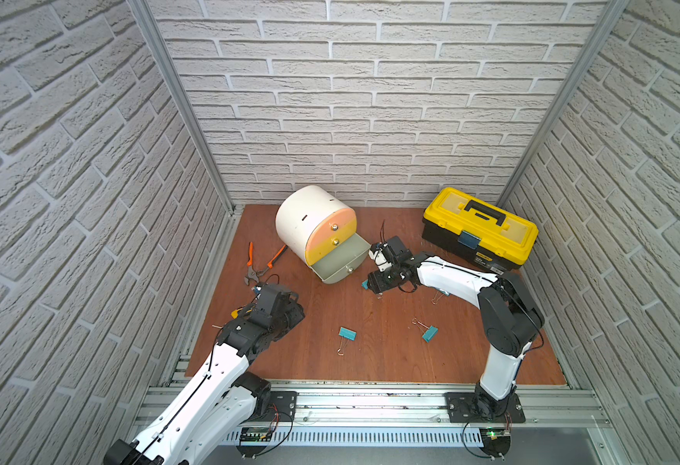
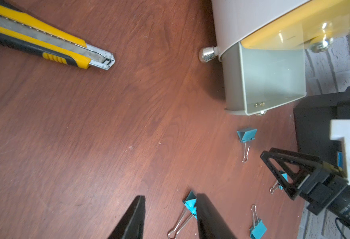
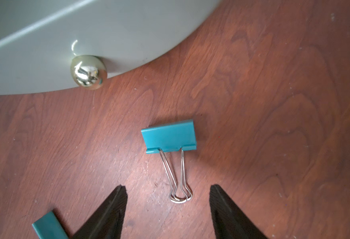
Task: Put the binder clips in the drawer according to color
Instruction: Pick up the binder clip at the center of the board.
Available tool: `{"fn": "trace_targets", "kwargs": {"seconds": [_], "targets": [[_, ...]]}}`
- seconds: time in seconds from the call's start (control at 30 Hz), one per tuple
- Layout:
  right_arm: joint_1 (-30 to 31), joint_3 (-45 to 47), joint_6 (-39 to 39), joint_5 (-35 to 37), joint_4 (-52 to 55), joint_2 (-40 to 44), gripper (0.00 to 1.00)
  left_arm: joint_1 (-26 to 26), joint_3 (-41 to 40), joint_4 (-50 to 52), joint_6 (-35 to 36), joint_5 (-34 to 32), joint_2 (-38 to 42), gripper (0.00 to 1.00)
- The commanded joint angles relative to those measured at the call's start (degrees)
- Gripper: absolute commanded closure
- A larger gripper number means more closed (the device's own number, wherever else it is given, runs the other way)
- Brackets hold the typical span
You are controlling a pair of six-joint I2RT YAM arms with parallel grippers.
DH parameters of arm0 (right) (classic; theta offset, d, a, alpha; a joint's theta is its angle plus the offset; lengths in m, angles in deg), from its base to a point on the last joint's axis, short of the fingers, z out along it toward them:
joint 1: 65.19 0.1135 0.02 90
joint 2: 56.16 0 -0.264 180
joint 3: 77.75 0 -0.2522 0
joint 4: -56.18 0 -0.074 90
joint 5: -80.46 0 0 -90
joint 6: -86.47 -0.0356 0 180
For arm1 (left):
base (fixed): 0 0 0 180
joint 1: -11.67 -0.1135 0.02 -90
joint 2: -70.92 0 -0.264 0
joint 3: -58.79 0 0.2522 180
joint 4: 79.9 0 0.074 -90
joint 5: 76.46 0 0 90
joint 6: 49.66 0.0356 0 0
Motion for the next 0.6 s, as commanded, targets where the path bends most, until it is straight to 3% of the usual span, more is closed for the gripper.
{"fn": "trace_targets", "kwargs": {"seconds": [0.0,0.57], "targets": [[0.7,-2.8,1.73,0.13,-2.27,-2.35,0.33,-0.15,0.47,2.11,-0.47,-1.3,0.44,0.55],[1.12,-7.08,1.86,2.4,-3.37,-9.82,0.32,-0.23,3.99,3.47,0.48,-1.21,-3.07,0.54]]}}
